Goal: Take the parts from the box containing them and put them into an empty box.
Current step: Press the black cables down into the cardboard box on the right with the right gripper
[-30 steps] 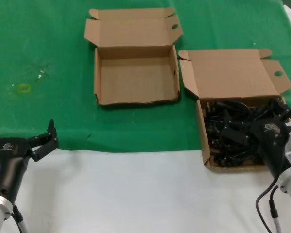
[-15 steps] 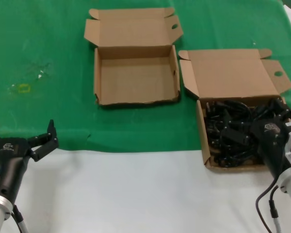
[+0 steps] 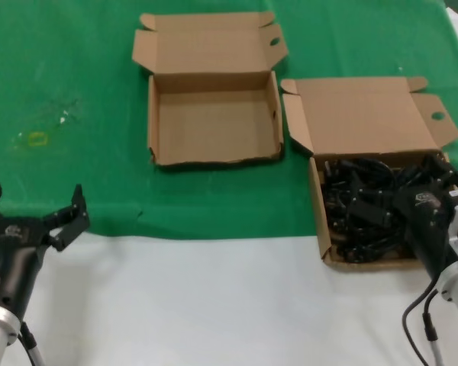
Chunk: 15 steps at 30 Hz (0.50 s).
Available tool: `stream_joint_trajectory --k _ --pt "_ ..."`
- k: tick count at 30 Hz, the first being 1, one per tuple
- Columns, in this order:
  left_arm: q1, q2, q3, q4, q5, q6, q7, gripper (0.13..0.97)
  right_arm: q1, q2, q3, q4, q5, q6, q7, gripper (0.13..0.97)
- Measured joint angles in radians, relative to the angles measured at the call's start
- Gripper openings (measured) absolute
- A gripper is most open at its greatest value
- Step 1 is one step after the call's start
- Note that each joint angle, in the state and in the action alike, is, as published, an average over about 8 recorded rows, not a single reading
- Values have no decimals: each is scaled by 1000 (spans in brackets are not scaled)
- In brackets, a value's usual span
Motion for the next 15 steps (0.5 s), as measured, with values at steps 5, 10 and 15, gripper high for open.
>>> stream_joint_trajectory --k 5,10,15 --pt "0 0 0 0 0 0 0 859 9 31 -30 -2 17 7 19 966" --pt "0 0 0 0 0 0 0 759 23 88 -86 -6 47 20 42 966" --pt "0 0 0 0 0 0 0 671 44 168 -152 -17 71 10 68 966"
